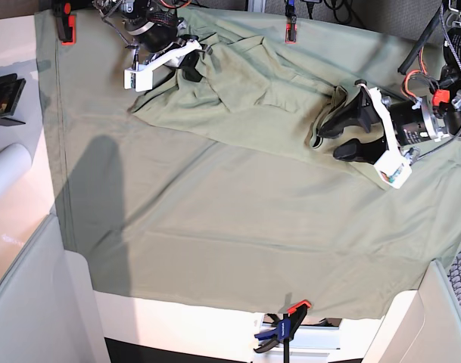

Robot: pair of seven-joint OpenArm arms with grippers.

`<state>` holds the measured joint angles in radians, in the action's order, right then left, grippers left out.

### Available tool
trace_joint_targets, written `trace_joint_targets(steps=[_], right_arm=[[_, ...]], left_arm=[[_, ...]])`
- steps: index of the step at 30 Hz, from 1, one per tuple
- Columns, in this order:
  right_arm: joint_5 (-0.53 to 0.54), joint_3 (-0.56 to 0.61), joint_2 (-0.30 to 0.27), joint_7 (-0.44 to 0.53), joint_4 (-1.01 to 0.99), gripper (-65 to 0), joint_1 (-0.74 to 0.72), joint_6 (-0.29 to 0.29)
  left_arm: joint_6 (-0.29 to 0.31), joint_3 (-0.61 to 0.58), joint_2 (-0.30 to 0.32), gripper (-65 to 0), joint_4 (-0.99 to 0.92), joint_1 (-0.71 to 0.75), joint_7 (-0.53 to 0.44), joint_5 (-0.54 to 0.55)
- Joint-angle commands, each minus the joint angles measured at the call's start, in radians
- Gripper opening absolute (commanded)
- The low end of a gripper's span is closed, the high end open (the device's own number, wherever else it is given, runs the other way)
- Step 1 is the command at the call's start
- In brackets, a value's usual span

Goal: Fold the T-shirt properly
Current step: 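Grasp the folded shirt with the left gripper and fold it toward the right gripper, then grasp the folded bundle with the right gripper and fold it over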

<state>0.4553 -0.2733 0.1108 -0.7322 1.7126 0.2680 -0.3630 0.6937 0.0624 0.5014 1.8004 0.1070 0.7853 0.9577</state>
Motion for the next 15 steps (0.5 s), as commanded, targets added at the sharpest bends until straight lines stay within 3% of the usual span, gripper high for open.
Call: trace_joint_targets(steps=[1, 5, 11, 15], right_arm=[[-0.003, 0.002, -0.015, 0.029, 0.015, -65.0, -0.018, -0.008], [-0.007, -0.039, -0.095, 0.029, 0.015, -65.0, -0.051, -0.008], [-0.002, -0.215, -0.232, 0.021, 0.015, -65.0, -0.091, -0.008], [0.077, -0.275, -0.312, 0.017, 0.015, -65.0, -0.094, -0.008]], left_arm=[[0.004, 0.031, 0.017, -30.8, 0.014, -0.015, -0.026, 0.025], [0.004, 0.109, 0.017, -30.8, 0.014, -0.015, -0.024, 0.026], [0.004, 0.15, 0.038, -30.8, 0.014, 0.0, -0.024, 0.025], [0.004, 0.149, 0.039, -30.8, 0.014, 0.016, -0.024, 0.026]])
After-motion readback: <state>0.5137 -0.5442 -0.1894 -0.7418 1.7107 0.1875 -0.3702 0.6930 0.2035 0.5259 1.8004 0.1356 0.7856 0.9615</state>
